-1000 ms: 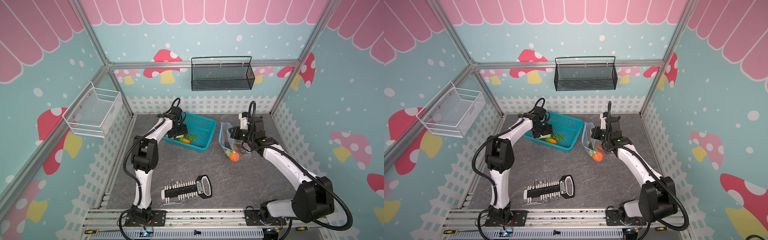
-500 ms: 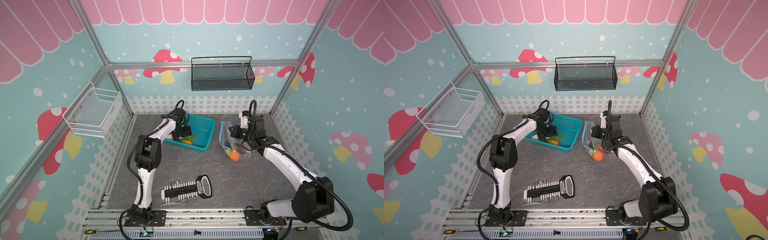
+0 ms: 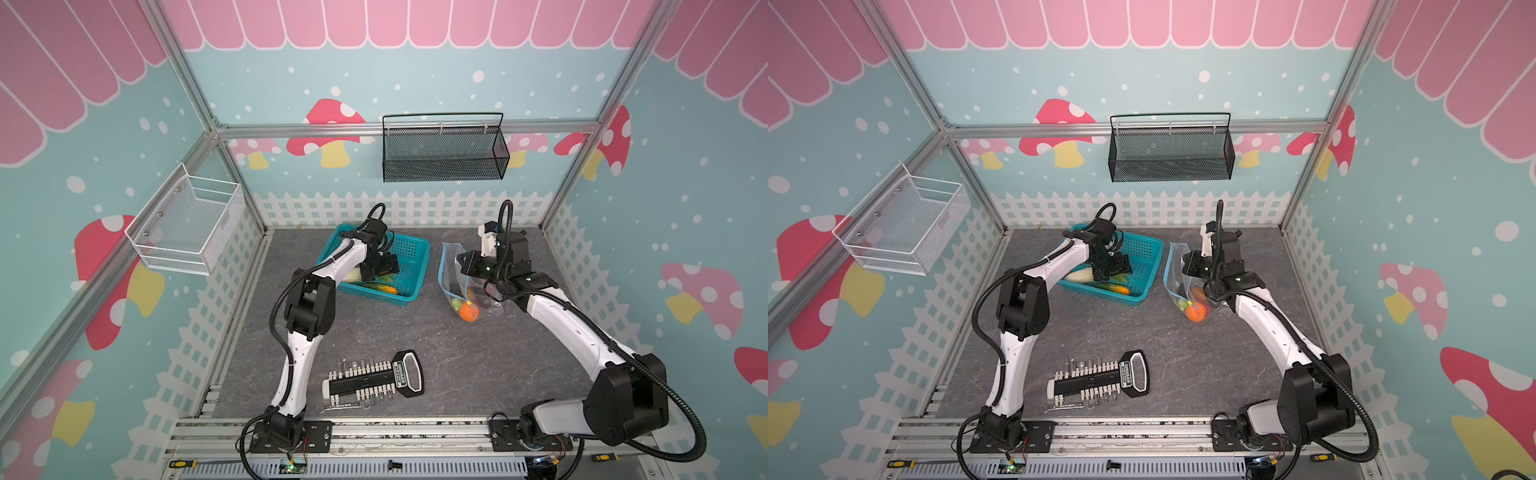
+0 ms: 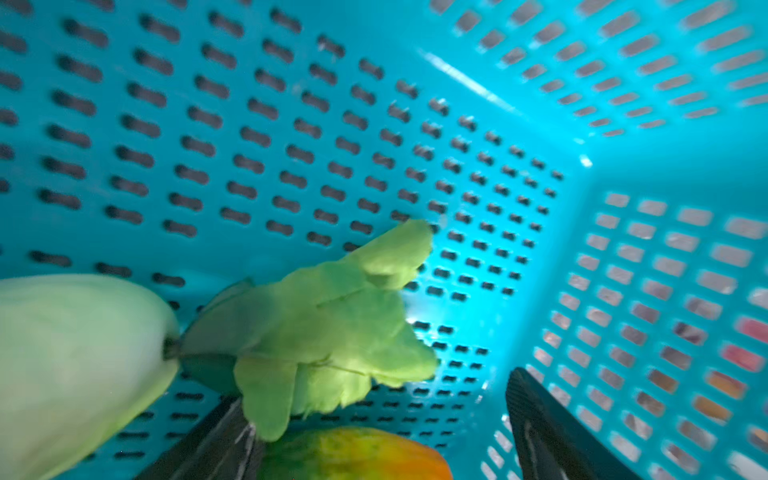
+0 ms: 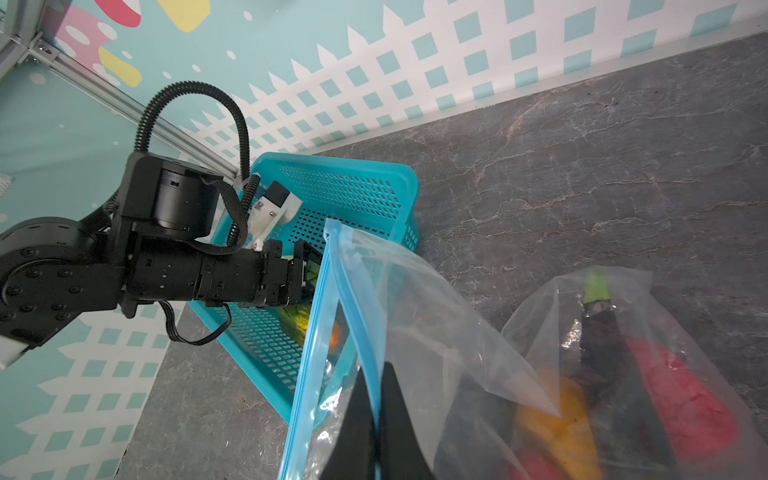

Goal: Place the food in the zip-top bag and seal the zipper
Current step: 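Lower the open left gripper into the basket over the orange-green papaya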

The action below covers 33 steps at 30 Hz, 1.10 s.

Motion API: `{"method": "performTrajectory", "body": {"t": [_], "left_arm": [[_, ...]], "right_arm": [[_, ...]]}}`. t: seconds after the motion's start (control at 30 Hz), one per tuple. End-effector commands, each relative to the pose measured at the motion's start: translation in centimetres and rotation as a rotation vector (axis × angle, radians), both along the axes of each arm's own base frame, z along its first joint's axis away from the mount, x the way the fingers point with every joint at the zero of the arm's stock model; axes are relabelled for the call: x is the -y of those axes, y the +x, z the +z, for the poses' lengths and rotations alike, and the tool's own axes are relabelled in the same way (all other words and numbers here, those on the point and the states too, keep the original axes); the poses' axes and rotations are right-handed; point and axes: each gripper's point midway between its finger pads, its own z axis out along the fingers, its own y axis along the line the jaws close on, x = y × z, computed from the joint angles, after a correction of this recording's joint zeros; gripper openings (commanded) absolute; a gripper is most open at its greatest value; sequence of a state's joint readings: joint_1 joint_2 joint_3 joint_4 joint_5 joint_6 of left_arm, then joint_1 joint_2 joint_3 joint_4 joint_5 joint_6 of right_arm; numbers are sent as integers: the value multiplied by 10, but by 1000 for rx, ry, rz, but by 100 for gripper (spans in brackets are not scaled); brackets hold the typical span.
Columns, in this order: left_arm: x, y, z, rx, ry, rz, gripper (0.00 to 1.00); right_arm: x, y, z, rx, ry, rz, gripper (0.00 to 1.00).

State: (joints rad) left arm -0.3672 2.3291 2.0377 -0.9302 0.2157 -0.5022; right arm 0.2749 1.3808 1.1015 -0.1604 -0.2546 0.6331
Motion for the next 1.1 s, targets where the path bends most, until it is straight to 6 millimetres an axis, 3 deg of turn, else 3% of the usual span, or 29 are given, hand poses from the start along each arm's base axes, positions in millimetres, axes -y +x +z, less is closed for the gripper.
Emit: {"method": "performTrajectory", "body": {"t": [0.0,0.17,0.4,0.53,0.67,1.07], "left_arm": [[-5,7,53,127,14,-52,86],[-1,-18,68,220,134,-423,82],[-21,-48,39,164,294,-722,81],[-29,-54,29,150,333,-816,82],[-24,-55,31,173,312,-888,85],[-21,-61,4,111,309,-961,88]], "right_arm": [[1,2,18,38,-1,-3,1],[-1,4,15,37,2,4,1],[-4,5,17,45,10,16,2],[-4,4,20,53,8,20,1],[-2,1,23,59,3,17,1],[3,-3,29,72,-3,4,2]]}}
